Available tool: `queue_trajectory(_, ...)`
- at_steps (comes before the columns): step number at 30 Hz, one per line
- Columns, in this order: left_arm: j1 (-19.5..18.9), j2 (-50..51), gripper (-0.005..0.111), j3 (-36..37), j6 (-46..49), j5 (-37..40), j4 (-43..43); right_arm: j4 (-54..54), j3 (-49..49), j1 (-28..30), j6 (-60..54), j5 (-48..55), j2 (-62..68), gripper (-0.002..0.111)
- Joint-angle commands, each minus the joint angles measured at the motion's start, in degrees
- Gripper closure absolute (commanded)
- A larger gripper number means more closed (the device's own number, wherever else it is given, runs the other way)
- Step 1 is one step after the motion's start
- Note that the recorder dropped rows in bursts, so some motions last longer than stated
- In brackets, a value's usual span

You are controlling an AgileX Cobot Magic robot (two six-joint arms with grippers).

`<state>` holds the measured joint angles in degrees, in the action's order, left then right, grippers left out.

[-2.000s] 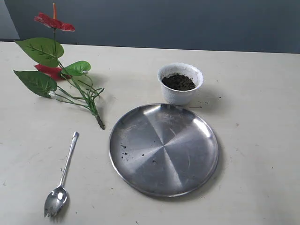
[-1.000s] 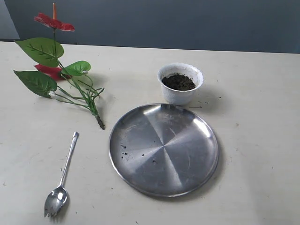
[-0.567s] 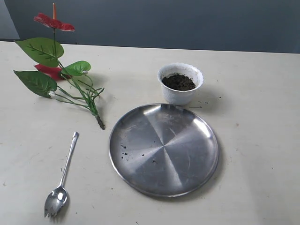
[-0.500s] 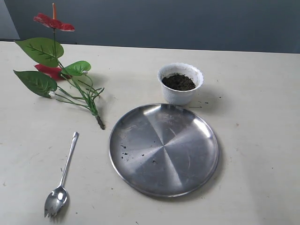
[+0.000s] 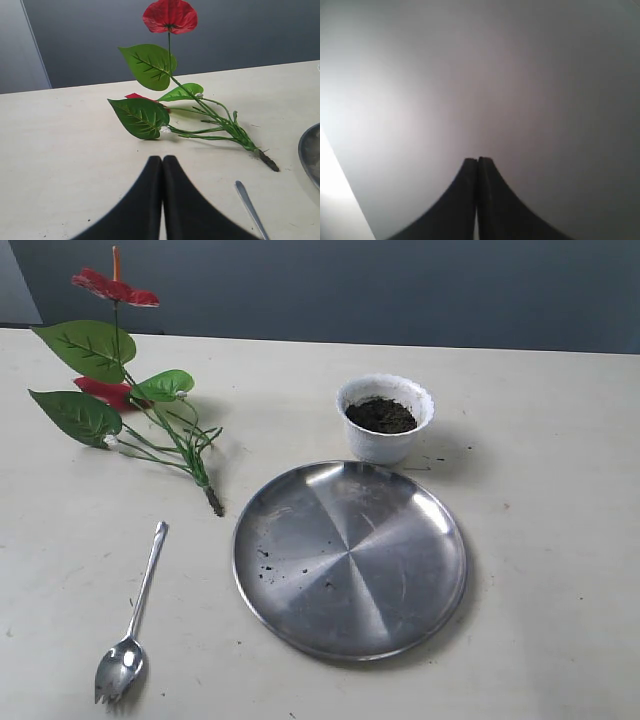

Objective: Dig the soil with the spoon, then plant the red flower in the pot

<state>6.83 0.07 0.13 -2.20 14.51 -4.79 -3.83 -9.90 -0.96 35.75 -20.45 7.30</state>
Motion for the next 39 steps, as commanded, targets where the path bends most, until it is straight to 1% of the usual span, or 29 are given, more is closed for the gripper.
queue_trajectory(1, 0.31, -0.07, 0.106, -0.13, -0.25, -0.79, -0.02, 17.51, -11.58, 0.28, -2.61, 12.8, 11.22, 0.108)
queue_trajectory(4, 0.31, -0.07, 0.106, -0.13, -0.25, -0.79, -0.02, 20.77, -19.78, 0.06, -2.61, 17.0, 21.37, 0.108)
queue_trajectory(7, 0.31, -0.07, 0.106, -0.13, -0.25, -0.79, -0.02, 23.34, -28.19, -3.03, -2.71, 21.38, 31.2, 0.108)
queue_trajectory(10, 0.31, -0.07, 0.106, -0.13, -0.25, -0.79, -0.02, 25.9, -36.69, -9.99, -5.05, 24.45, 40.85, 0.108)
queue_trajectory(13, 0.31, -0.07, 0.106, -0.13, -0.25, -0.79, -0.02, 26.04, -44.6, -20.35, -11.15, 31.28, 49.43, 0.108)
queue_trajectory(15, 0.31, -0.07, 0.106, -0.13, -0.25, -0.79, -0.02, 26.04, -50.68, -27.04, -14.18, 38.52, 56.46, 0.108)
queue_trajectory(17, 0.31, -0.07, 0.106, -0.13, -0.25, -0.79, -0.02, 26.25, -56.98, -33.03, -14.5, 46.51, 64.07, 0.108)
queue_trajectory(20, 0.31, -0.07, 0.106, -0.13, -0.25, -0.79, -0.02, 25.29, -65.6, -40.34, -14.5, 57.26, 74.97, 0.108)
queue_trajectory(23, 0.31, -0.07, 0.106, -0.13, -0.25, -0.79, -0.02, 20.34, -73.69, -45.85, -14.5, 62.52, 85.1, 0.108)
queue_trajectory(27, 0.31, -0.07, 0.106, -0.13, -0.25, -0.79, -0.02, 12.35, -81.27, -51.29, -17.64, 63.75, 96.56, 0.108)
queue_trajectory(30, 0.31, -0.07, 0.106, -0.13, -0.25, -0.79, -0.02, 7.01, -87.09, -53.97, -22.92, 65.3, 104.18, 0.108)
queue_trajectory(35, 0.31, -0.07, 0.106, -0.13, -0.25, -0.79, -0.02, -0.31, -94.77, -54.56, -24.38, 73.46, 113.4, 0.108)
queue_trajectory(39, 0.31, -0.07, 0.106, -0.13, -0.25, -0.79, -0.02, -3.95, -96.94, -54.44, -27.27, 75.93, 117.54, 0.108)
